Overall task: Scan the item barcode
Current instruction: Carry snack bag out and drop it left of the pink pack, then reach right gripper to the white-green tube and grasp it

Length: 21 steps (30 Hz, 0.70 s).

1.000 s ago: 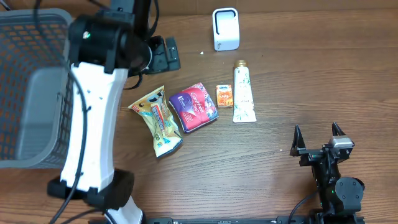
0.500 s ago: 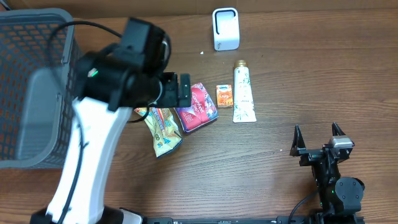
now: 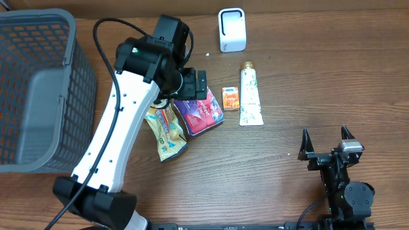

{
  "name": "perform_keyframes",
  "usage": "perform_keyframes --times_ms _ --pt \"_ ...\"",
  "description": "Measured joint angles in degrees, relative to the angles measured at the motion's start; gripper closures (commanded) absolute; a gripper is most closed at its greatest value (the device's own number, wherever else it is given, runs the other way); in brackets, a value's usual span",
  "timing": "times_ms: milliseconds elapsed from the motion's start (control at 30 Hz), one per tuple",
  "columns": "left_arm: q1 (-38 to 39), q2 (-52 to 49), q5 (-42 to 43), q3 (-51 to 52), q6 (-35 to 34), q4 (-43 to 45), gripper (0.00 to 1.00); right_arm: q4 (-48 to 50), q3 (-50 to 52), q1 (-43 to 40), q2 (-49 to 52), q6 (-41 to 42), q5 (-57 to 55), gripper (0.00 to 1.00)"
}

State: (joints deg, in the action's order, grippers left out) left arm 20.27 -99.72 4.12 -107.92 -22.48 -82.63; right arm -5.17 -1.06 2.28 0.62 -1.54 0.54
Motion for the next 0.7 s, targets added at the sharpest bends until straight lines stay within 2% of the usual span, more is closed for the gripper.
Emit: perform_keyframes --times_ms 167,333,567,667,700 --pt "0.0 -0.8 0.0 0.0 0.0 0.0 0.0 1.1 0.0 0.0 0.0 0.0 -0.1 0.0" --pt "0.0 -0.8 0.0 0.0 0.0 0.0 0.0 14.3 0.0 0.0 0.0 0.8 2.3 0.0" --pt "0.0 -0.8 0.0 0.0 0.0 0.0 0.0 34.7 0.0 0.0 -0.1 6.3 16.6 0.0" --pt "0.0 -0.8 0.0 0.0 0.0 0.0 0.0 32.4 -1.1 0.0 0.1 6.9 18.6 0.0" --pt "0.0 -0.8 0.0 0.0 0.0 0.1 0.0 26.7 -3.9 0.0 0.9 6.9 19.1 0.0"
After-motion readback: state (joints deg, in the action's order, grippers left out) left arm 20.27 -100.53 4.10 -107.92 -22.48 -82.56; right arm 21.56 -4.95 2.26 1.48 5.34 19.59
